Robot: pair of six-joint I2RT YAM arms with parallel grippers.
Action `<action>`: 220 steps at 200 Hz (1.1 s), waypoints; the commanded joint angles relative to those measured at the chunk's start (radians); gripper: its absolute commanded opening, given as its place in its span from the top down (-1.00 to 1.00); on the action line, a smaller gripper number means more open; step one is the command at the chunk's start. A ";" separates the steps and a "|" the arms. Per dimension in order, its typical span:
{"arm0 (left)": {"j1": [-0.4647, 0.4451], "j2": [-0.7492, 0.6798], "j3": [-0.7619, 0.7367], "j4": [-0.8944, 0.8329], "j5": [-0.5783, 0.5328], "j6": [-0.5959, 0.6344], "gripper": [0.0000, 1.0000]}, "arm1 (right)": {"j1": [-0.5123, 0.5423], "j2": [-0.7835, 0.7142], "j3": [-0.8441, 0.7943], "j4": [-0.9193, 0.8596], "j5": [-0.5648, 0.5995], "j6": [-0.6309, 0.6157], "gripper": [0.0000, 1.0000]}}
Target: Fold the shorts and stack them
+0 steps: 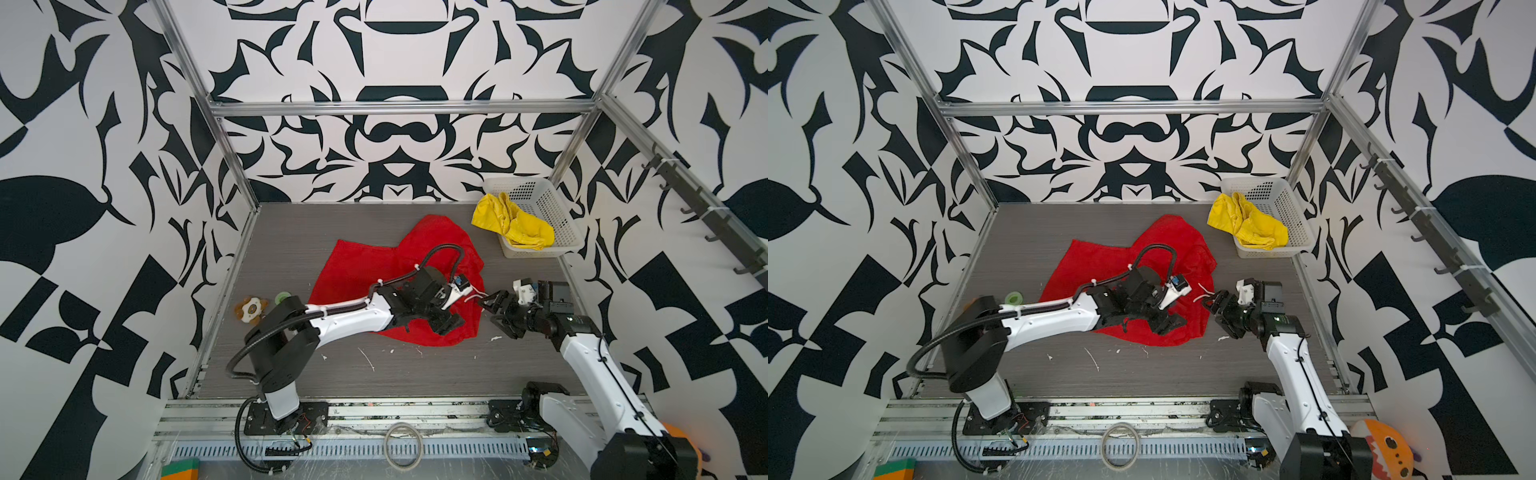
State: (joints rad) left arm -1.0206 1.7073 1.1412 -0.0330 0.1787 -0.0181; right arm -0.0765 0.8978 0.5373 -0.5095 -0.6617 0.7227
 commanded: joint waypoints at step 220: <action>0.394 -0.332 -0.189 -0.533 -0.242 -0.899 -0.35 | 0.109 0.287 -0.179 0.402 -0.005 0.142 1.00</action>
State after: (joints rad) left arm -0.7307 1.4590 0.9169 -0.2138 0.0250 -0.6907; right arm 0.0250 1.2156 0.3046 -0.0322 -0.7158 0.9176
